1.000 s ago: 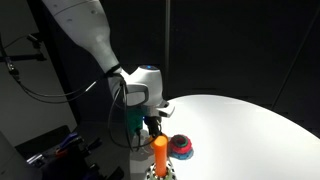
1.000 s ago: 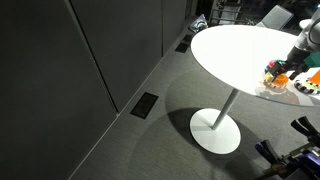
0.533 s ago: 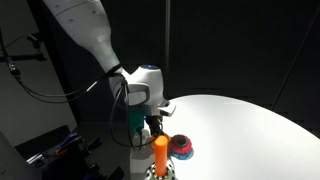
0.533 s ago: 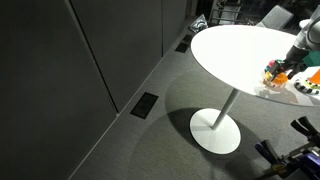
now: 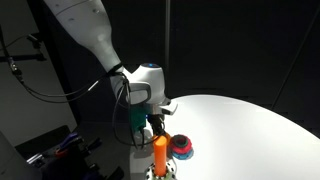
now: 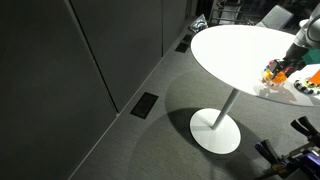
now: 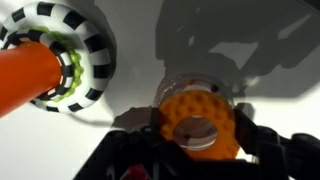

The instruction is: Put the orange ring on the stake

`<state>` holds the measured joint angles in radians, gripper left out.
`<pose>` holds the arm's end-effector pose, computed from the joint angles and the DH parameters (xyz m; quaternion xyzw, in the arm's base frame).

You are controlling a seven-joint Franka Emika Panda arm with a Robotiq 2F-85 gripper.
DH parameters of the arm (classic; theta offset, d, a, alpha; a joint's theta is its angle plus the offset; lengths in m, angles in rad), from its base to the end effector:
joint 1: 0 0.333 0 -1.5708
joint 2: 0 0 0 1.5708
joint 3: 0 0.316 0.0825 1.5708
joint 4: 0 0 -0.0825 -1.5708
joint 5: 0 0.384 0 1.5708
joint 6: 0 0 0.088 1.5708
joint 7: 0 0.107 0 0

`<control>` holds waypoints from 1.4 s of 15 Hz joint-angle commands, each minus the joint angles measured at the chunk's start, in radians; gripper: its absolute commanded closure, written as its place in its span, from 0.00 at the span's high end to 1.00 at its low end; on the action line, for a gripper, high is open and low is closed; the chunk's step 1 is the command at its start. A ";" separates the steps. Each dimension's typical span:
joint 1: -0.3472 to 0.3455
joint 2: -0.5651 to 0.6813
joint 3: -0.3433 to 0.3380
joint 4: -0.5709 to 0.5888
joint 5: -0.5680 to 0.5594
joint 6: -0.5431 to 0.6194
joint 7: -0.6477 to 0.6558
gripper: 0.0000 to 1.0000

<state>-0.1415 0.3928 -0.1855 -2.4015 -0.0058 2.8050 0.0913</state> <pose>0.4678 -0.1642 0.1577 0.9795 -0.1978 0.0042 0.0370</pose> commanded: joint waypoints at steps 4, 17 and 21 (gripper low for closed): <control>0.018 -0.022 -0.014 0.014 -0.015 -0.027 0.002 0.43; 0.057 -0.198 -0.042 0.003 -0.095 -0.145 0.010 0.42; 0.044 -0.302 -0.033 -0.010 -0.127 -0.232 0.001 0.42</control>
<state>-0.0869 0.1886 -0.2198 -2.3860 -0.0961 2.6444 0.0934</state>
